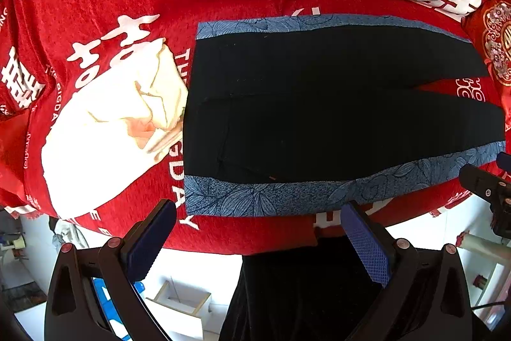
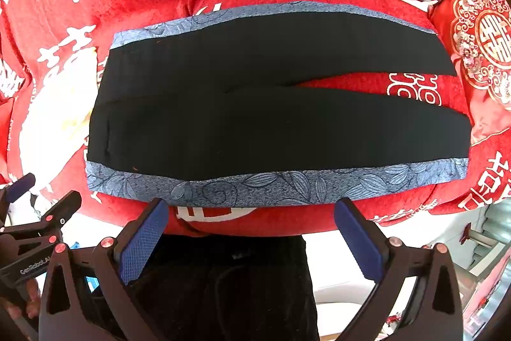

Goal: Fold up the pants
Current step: 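Move both tools toward the blue patterned band of the black trousers, then grasp the blue band with both tools and lift the trousers up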

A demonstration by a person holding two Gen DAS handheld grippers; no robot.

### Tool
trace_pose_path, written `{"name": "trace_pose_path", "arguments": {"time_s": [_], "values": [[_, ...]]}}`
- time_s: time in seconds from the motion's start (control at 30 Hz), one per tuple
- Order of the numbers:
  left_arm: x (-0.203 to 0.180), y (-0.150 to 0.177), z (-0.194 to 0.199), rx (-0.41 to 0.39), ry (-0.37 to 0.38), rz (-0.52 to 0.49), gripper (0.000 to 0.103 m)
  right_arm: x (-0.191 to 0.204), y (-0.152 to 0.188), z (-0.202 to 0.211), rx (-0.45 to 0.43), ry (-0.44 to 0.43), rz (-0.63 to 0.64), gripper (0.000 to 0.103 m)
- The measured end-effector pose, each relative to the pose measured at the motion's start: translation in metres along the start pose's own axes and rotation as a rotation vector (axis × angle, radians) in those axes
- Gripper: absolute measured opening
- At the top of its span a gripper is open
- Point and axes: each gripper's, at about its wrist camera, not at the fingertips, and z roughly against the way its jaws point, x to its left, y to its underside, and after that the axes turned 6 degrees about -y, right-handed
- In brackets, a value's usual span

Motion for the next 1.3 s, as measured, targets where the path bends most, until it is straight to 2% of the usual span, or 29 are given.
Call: {"name": "trace_pose_path", "arguments": {"time_s": [1.03,1.17,1.3], "values": [[-0.021,-0.014,-0.006,0.047,-0.019,0.005,0.103,-0.020,-0.011,-0.011,0.029,-0.013,0.007,0.103],[-0.025,-0.018,-0.006,0.051,-0.033,0.045,0.103,-0.026,-0.016,-0.016,0.049,-0.030,0.033,0.103],[-0.027,-0.019,-0.007,0.060,-0.051,0.128,0.103,-0.034,-0.022,-0.021,0.069,-0.028,0.089,0.103]]}}
